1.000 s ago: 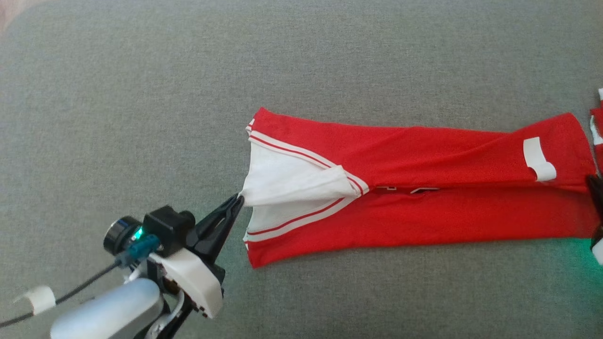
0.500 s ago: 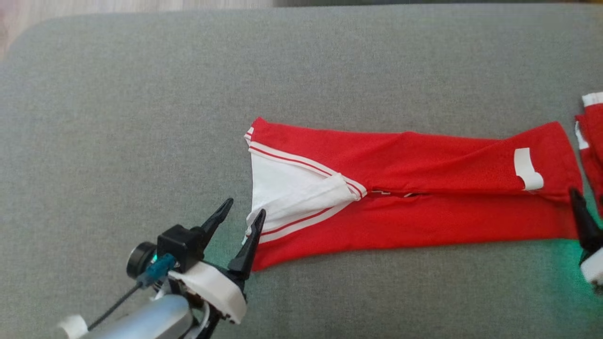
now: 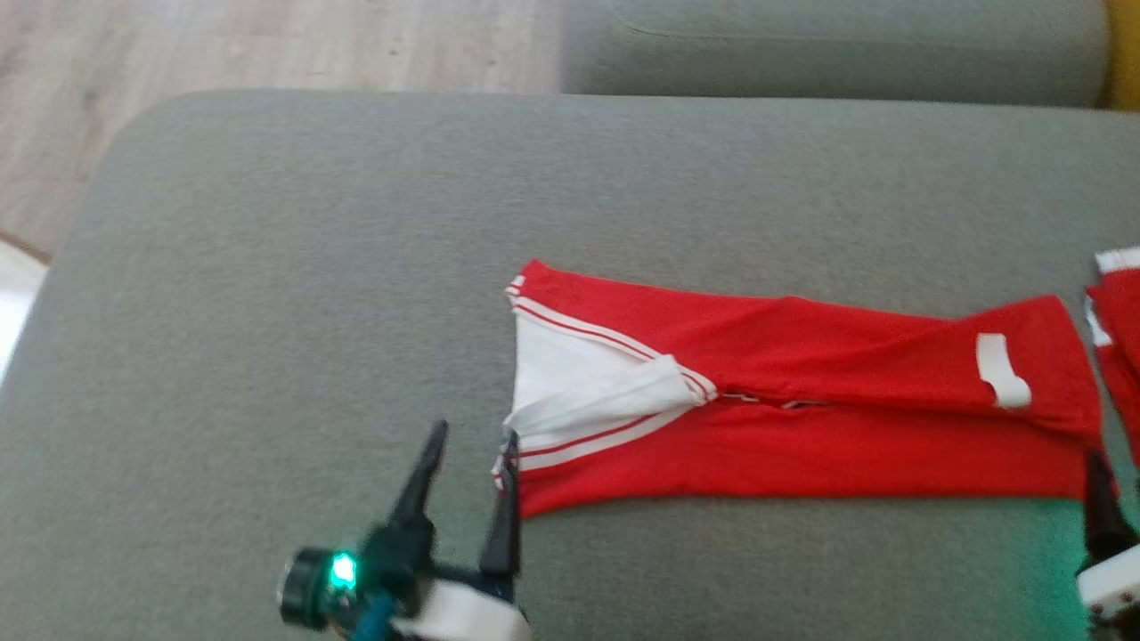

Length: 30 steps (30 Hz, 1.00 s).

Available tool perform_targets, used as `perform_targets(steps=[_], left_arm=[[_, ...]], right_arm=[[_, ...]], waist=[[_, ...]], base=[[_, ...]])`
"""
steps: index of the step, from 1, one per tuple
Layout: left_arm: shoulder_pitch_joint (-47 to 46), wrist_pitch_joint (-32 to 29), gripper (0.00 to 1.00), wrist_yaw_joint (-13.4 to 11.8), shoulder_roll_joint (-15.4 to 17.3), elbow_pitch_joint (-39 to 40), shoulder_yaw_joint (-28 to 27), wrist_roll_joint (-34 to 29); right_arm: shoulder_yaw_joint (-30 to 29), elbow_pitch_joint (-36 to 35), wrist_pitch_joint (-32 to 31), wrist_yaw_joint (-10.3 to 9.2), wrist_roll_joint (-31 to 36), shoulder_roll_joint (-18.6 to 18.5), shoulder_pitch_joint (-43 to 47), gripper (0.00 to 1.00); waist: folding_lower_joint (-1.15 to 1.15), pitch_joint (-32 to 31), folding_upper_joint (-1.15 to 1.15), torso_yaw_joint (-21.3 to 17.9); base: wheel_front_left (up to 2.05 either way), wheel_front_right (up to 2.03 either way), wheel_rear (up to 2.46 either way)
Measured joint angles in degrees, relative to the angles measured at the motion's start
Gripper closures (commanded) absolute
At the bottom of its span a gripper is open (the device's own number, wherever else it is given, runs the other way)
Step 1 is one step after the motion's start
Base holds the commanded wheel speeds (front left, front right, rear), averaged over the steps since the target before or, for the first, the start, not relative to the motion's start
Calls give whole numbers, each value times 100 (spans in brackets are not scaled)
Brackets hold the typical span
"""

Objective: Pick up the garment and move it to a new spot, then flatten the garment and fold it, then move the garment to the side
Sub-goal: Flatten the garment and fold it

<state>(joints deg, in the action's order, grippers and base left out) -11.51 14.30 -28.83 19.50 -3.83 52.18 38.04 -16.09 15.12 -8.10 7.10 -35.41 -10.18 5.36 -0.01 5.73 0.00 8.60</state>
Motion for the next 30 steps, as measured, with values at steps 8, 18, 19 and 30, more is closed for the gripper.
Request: perform_targets(steps=[8,18,19,30], left_arm=[[402,0,0,-38,-321,187,5,-1078],[480,16,0,119,-502,167,-58,-1662],[480,16,0,119,-502,167,-58,-1662],[600,16,0,263,-535,51,-438,-1837]], right_arm=[[-1166,1044,-502,0,1059,165,-928,0],[-1624,2226,-995,0,1619,45,-1562,19],[-1624,2226,-995,0,1619,45,-1562,52],[-690,2193,-535,0,808,-115,-1500,100]], waist=[[0,-111,0,436],[1,-79,0,611],[1,-79,0,611],[1,-170,0,537]], base=[[0,0,0],[0,0,0],[0,0,0],[0,0,0]])
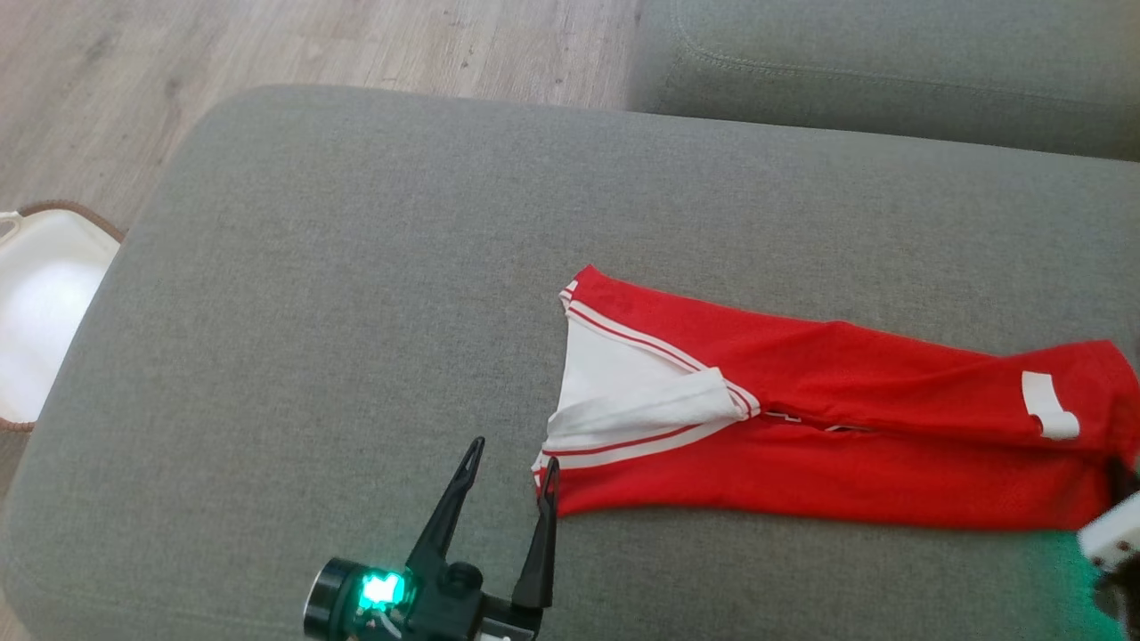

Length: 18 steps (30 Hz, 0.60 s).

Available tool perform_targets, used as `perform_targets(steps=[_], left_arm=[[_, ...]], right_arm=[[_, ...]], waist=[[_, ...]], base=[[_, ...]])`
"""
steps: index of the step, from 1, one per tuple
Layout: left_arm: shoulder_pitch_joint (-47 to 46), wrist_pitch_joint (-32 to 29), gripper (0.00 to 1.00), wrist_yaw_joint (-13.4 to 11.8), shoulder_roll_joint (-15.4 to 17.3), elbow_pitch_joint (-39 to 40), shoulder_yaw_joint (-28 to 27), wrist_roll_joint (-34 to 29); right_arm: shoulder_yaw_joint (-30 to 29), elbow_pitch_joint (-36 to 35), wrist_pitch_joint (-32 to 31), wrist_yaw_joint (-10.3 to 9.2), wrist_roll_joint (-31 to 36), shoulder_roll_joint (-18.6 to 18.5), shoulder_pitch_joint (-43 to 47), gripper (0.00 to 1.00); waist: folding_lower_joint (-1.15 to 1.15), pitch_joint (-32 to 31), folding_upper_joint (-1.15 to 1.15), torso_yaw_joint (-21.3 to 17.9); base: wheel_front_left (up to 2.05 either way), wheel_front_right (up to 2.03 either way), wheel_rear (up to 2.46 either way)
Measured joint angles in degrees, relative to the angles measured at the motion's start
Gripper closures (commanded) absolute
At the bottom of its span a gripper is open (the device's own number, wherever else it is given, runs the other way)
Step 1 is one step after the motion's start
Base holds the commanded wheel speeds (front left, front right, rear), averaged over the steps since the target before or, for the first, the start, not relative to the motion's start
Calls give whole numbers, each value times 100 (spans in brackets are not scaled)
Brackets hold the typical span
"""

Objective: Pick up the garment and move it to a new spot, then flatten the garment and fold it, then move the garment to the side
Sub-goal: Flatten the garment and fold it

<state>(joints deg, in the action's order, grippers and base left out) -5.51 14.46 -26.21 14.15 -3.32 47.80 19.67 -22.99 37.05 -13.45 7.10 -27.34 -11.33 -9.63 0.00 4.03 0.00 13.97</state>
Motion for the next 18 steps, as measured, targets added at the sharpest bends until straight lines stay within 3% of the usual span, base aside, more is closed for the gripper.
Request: perform_targets(steps=[8,13,18], left_arm=[[101,0,0,55,30,-24,-51,-222],[106,0,0,102,29,-69,-51,-261],[107,0,0,152,24,-170,-48,-316]], right_arm=[[276,-630,405,0,-519,-693,548,100],[715,-1607,448,0,-968,-734,640,100],[1553,-2531,497,0,-987,-703,711,100]], waist=[[0,-50,0,-60],[0,-74,0,-52],[0,-122,0,48]], base=[[0,0,0],[0,0,0],[0,0,0]])
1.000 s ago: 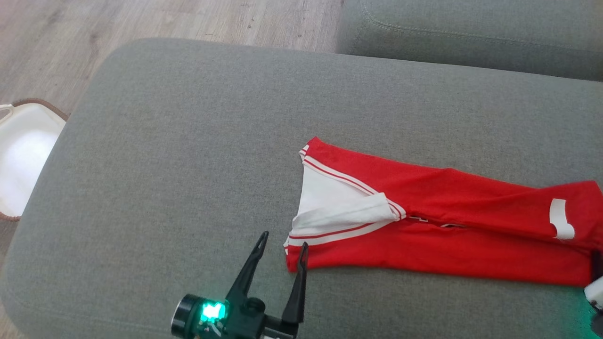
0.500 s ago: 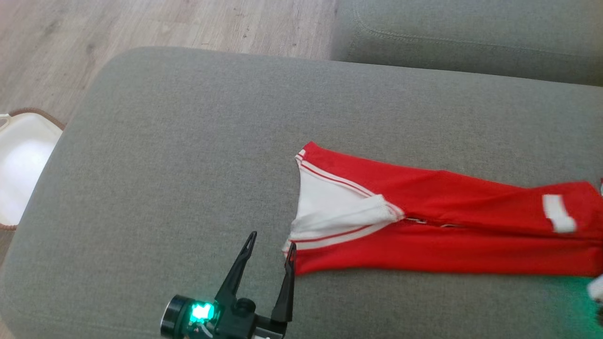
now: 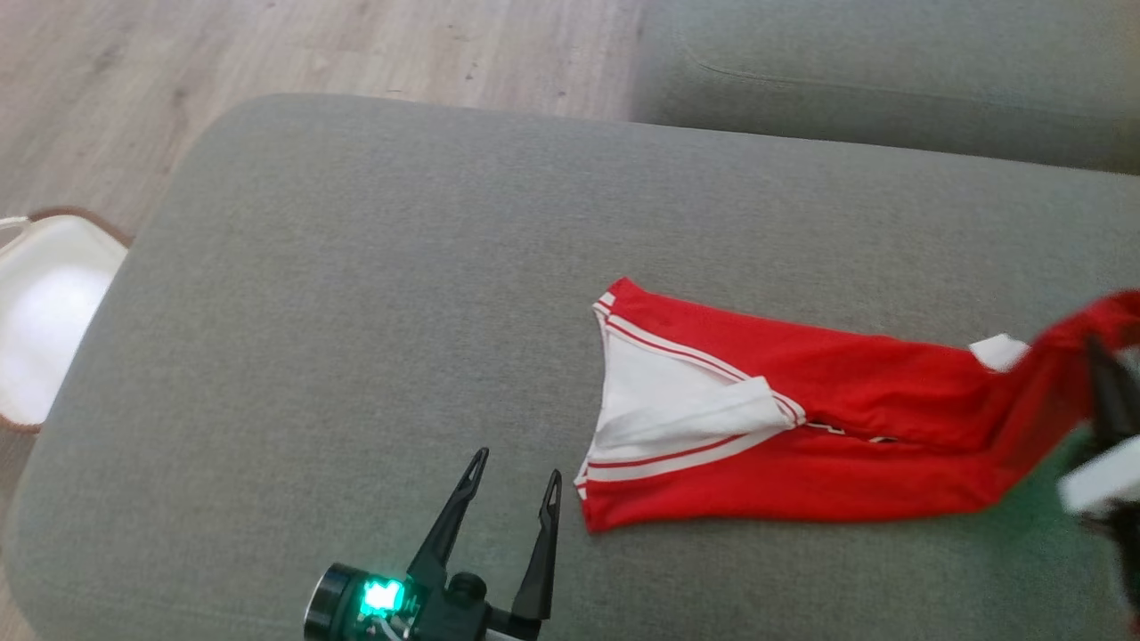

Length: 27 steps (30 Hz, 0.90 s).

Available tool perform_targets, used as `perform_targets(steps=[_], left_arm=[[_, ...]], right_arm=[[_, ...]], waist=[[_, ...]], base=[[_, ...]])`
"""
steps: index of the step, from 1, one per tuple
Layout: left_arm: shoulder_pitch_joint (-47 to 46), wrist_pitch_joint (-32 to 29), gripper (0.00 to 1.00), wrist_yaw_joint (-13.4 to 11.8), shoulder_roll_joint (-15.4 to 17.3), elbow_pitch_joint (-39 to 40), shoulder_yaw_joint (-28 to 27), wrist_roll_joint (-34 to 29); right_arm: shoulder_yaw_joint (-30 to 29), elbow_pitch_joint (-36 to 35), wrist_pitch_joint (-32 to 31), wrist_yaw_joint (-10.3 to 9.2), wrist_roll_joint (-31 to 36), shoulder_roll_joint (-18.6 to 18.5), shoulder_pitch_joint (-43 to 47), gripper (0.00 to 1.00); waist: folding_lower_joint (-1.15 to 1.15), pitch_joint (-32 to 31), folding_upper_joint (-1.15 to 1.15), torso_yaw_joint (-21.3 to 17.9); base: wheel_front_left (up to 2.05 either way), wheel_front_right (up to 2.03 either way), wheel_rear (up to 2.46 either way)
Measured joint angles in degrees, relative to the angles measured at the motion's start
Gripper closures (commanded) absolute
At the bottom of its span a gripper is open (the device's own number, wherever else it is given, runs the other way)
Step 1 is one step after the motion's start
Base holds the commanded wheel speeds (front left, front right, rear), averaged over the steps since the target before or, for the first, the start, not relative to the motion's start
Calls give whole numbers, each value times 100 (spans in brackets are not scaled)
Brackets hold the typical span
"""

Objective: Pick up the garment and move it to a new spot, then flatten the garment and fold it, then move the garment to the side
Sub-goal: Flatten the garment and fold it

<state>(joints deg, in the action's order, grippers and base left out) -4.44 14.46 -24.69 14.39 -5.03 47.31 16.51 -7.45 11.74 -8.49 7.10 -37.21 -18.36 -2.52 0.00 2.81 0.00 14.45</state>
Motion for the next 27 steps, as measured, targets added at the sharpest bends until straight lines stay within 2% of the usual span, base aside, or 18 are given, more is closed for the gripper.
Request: perform_targets(steps=[4,9,15,20,21,22,27], left_arm=[[0,0,0,2,-8,-77,5,-22],[0,0,0,5,-19,-142,5,-37],[-1,0,0,55,-31,-168,0,-37],[-2,0,0,55,-47,-197,-14,-37],[-2,0,0,56,-58,-197,-32,-37],[-3,0,0,56,-67,-197,-44,-37],[-1,0,0,57,-96,-223,-100,-37]], right_arm=[[747,-480,-16,0,188,199,-49,100],[1786,-732,-268,0,309,482,-303,100],[2841,-536,-380,0,393,655,-611,100],[3257,-129,-318,0,416,884,-737,100],[3298,-4,-250,0,447,962,-769,18],[3339,111,-170,0,463,1036,-801,0],[3400,304,291,0,432,1207,-907,0]], waist=[[0,-25,0,148],[0,-35,0,369],[0,32,0,586],[0,85,0,685],[0,100,0,699],[0,112,0,710],[0,86,0,676]], base=[[0,0,0],[0,0,0],[0,0,0],[0,0,0],[0,0,0],[0,0,0],[0,0,0]])
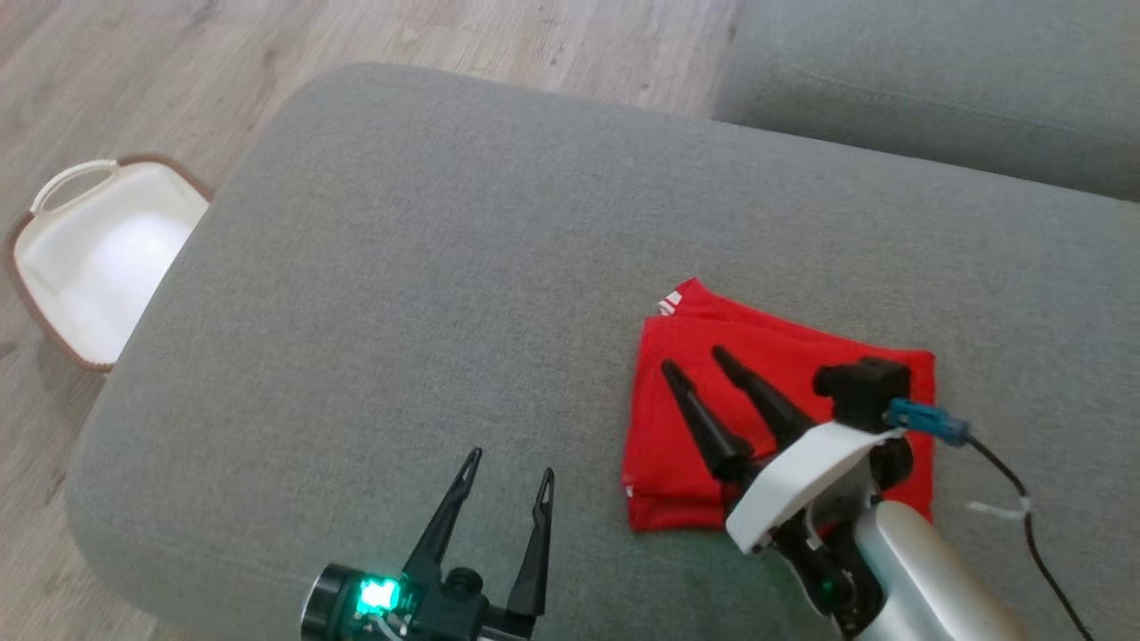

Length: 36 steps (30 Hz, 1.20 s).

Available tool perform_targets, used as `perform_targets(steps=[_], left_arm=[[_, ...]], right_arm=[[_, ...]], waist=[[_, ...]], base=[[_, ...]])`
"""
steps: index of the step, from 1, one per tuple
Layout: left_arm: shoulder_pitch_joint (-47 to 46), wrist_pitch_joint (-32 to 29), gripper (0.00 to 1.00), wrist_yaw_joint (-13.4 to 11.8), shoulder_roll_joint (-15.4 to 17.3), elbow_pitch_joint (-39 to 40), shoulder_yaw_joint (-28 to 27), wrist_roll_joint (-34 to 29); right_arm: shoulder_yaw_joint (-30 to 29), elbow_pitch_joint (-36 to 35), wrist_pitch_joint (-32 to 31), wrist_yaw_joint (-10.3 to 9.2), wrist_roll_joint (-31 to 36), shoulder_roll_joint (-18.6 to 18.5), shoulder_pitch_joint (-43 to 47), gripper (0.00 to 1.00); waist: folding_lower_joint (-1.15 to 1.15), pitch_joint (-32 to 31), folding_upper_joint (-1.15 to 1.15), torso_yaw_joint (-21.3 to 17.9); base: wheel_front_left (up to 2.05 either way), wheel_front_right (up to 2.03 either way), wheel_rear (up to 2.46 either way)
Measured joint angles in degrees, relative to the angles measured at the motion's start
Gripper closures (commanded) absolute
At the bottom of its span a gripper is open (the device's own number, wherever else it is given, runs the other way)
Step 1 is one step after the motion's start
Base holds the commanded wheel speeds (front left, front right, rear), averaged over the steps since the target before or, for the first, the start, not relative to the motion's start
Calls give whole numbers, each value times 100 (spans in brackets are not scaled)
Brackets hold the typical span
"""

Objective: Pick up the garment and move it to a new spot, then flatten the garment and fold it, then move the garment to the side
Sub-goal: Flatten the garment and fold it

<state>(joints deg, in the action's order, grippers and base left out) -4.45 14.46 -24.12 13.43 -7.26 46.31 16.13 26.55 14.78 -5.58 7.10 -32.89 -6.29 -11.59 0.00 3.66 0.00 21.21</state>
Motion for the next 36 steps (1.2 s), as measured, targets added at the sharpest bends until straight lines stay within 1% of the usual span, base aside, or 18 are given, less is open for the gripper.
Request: perform_targets(steps=[3,5,9,12,16,20,23,26,32,36], left_arm=[[19,0,0,-1,0,5,-83,51],[73,0,0,-1,9,25,-212,138],[367,0,0,-5,55,164,-452,309],[508,-1,0,-3,89,215,-598,365],[522,0,0,-2,103,288,-781,413],[739,0,0,0,94,341,-950,517],[987,0,0,52,90,314,-1014,564],[1160,-1,0,85,83,236,-1083,567],[1213,-1,0,146,54,147,-1145,565],[1224,-1,0,179,41,98,-1211,554]], right_arm=[[-133,-107,302,0,-40,-42,21,0],[-316,-212,546,0,1,-170,95,0],[-924,-327,1183,0,301,-416,493,0],[-1300,-316,1612,0,697,-543,859,0],[-1733,-276,1904,0,956,-556,1317,0],[-1917,-250,1979,0,1215,-546,1833,0],[-2060,-366,1979,0,1434,-499,2192,0],[-2074,-454,1979,0,1638,-467,2422,0],[-2125,-488,1979,0,1728,-347,2568,0],[-2120,-494,1979,0,1735,-345,2568,0]], waist=[[0,-106,0,-81],[0,-207,0,-152],[-1,-411,0,-375],[0,-533,0,-588],[-1,-689,0,-860],[-1,-848,0,-1097],[-1,-964,0,-1249],[-1,-1070,0,-1386],[-1,-1233,0,-1564],[-1,-1300,0,-1617]], base=[[0,0,0],[0,0,0],[0,0,0],[0,0,0],[0,0,0],[0,0,0],[0,0,0],[0,0,0],[0,0,0],[0,0,0]])
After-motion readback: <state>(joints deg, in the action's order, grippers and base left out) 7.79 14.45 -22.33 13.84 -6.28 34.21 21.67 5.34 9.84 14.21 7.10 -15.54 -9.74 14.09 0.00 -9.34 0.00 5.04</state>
